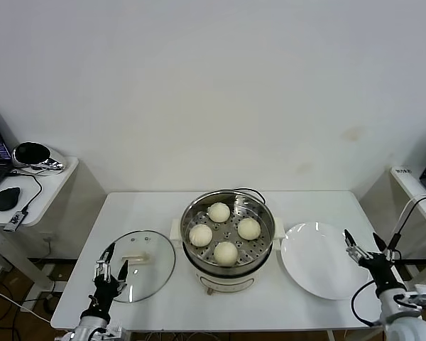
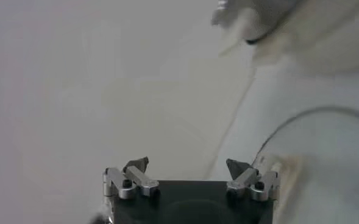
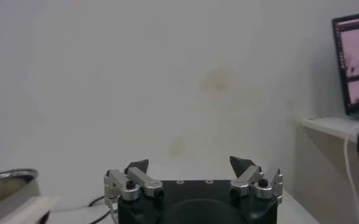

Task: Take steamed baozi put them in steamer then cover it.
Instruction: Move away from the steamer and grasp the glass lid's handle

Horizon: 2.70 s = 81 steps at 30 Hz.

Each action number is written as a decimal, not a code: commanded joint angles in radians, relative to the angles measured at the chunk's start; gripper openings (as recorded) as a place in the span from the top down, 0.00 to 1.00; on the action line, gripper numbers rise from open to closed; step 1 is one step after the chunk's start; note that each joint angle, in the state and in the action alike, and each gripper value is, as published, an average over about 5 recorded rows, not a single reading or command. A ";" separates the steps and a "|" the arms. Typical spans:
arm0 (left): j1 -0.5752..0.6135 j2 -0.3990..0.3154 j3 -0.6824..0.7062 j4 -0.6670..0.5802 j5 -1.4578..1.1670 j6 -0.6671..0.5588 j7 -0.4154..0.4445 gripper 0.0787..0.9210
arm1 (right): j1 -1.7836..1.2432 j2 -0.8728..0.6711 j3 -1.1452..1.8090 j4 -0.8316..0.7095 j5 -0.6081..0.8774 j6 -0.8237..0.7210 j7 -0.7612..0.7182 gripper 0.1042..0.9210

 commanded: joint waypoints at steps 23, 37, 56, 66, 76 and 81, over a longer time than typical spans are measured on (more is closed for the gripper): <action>-0.159 -0.045 0.079 0.215 0.205 0.117 0.012 0.12 | -0.035 0.049 -0.002 -0.031 -0.031 0.028 0.010 0.12; -0.242 -0.066 0.082 0.291 0.205 0.163 0.008 0.12 | -0.045 0.051 0.001 -0.046 -0.043 0.034 0.008 0.12; -0.311 -0.104 0.104 0.358 0.177 0.204 -0.007 0.12 | -0.055 0.050 0.007 -0.055 -0.059 0.041 0.007 0.12; -0.361 -0.114 0.108 0.399 0.142 0.216 -0.044 0.12 | -0.047 0.058 -0.001 -0.073 -0.073 0.047 0.006 0.12; -0.397 -0.109 0.104 0.467 0.112 0.204 -0.075 0.12 | -0.040 0.062 -0.008 -0.082 -0.078 0.048 0.004 0.12; -0.390 -0.104 0.107 0.480 0.105 0.184 -0.085 0.12 | -0.041 0.064 -0.009 -0.084 -0.083 0.048 0.002 0.12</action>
